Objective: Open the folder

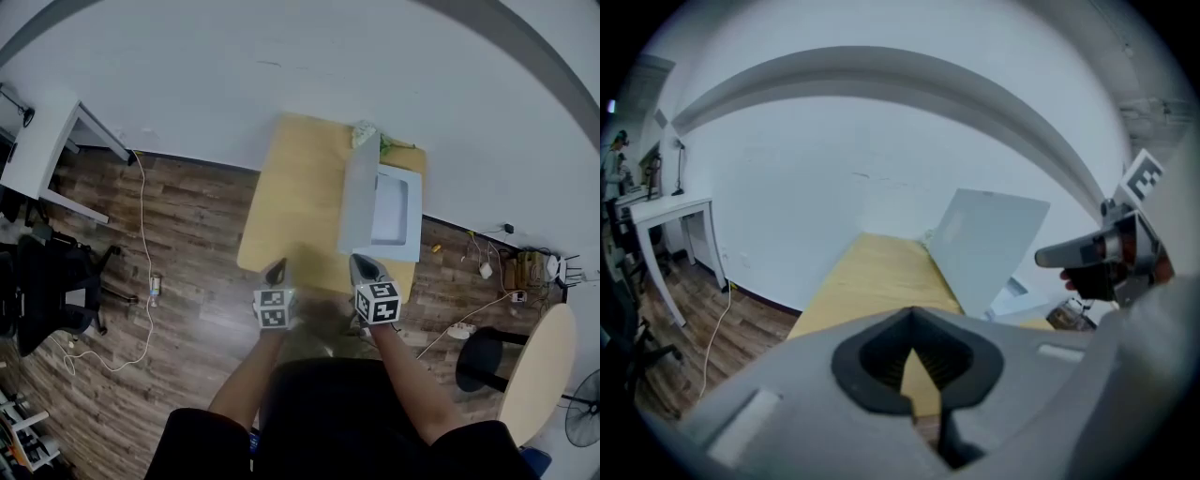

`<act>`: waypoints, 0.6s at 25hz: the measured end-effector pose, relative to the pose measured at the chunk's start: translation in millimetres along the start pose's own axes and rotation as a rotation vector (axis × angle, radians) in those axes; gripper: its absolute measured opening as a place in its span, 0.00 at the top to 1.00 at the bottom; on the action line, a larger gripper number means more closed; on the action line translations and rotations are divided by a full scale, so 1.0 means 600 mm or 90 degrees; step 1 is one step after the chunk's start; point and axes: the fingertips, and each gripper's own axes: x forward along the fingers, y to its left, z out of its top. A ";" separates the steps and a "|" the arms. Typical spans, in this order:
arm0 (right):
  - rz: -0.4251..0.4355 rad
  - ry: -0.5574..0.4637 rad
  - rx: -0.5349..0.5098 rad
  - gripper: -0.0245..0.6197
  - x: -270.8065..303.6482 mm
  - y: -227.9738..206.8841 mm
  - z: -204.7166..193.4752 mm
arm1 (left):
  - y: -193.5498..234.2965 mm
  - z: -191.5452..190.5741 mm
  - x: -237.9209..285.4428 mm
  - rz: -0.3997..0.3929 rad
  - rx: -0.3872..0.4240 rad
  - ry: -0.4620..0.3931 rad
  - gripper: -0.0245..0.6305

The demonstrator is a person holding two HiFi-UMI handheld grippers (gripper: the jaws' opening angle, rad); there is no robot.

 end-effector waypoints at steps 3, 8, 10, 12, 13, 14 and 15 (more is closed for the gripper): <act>0.002 -0.035 -0.005 0.96 -0.041 -0.012 0.009 | -0.039 0.017 -0.028 -0.002 0.007 -0.024 0.96; 0.005 -0.087 -0.021 0.96 -0.117 -0.039 0.026 | -0.097 0.054 -0.072 0.015 0.014 -0.071 0.96; -0.002 -0.107 -0.018 0.96 -0.147 -0.062 0.032 | -0.126 0.071 -0.082 0.018 0.014 -0.092 0.96; -0.011 -0.127 -0.015 0.96 -0.174 -0.091 0.042 | -0.156 0.089 -0.086 0.020 0.017 -0.109 0.96; -0.017 -0.137 -0.015 0.96 -0.188 -0.107 0.047 | -0.171 0.099 -0.087 0.019 0.022 -0.116 0.96; -0.023 -0.146 -0.016 0.96 -0.202 -0.121 0.052 | -0.187 0.109 -0.087 0.017 0.028 -0.123 0.96; -0.029 -0.154 -0.020 0.96 -0.216 -0.135 0.056 | -0.201 0.119 -0.089 0.015 0.036 -0.131 0.96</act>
